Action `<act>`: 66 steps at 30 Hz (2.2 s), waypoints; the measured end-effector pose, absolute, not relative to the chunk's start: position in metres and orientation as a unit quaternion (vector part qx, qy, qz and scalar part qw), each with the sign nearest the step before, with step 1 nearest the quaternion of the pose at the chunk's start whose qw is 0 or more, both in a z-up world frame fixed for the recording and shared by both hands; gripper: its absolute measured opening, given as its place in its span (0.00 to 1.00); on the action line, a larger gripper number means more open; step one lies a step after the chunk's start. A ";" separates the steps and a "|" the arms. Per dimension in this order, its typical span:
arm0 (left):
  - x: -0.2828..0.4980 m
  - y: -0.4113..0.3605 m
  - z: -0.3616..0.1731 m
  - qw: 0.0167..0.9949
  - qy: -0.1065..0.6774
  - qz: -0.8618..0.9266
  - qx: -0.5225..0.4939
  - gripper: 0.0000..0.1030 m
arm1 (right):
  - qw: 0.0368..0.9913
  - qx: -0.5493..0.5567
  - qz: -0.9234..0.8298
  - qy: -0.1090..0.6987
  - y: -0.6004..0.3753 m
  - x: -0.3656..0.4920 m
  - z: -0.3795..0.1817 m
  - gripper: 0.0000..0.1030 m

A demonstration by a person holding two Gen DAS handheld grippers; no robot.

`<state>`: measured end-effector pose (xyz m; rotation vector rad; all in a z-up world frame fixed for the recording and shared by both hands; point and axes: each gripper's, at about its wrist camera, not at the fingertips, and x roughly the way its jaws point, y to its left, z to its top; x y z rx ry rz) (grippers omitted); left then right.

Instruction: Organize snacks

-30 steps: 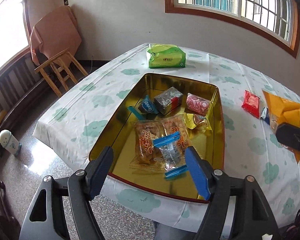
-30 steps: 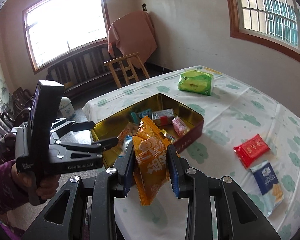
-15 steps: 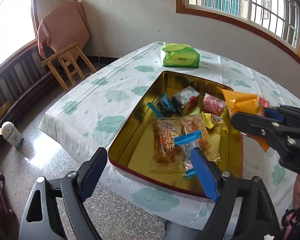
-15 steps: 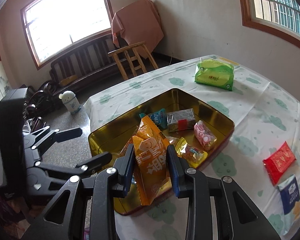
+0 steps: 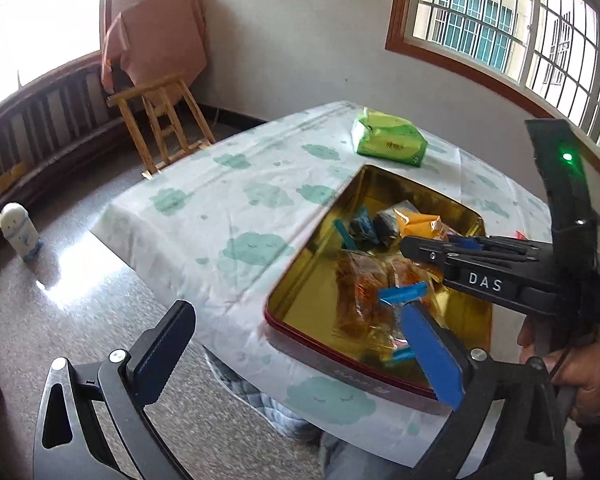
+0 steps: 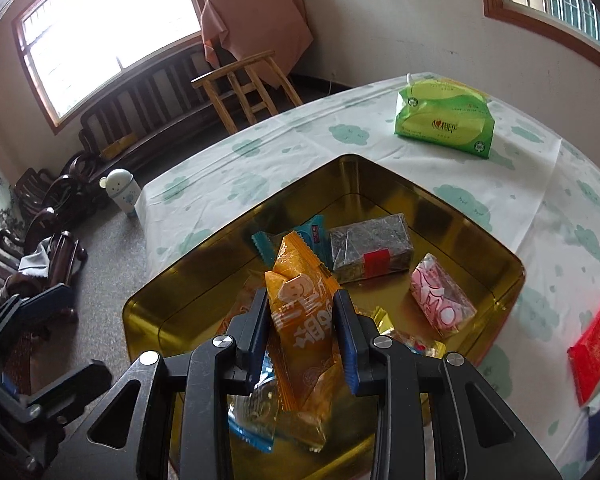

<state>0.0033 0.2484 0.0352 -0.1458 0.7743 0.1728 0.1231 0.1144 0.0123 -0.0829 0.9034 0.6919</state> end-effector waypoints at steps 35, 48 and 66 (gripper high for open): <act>0.005 0.225 0.038 0.920 0.380 0.094 0.009 0.99 | 0.859 0.012 0.368 0.355 0.095 0.076 0.051 0.36; 0.005 0.178 0.046 0.923 0.374 0.071 0.056 0.99 | 0.920 -0.007 0.239 0.310 -0.045 0.017 0.056 0.36; 0.017 0.072 0.051 0.917 0.373 0.005 0.143 0.99 | 0.935 0.036 -0.001 0.353 -0.246 0.018 -0.005 0.41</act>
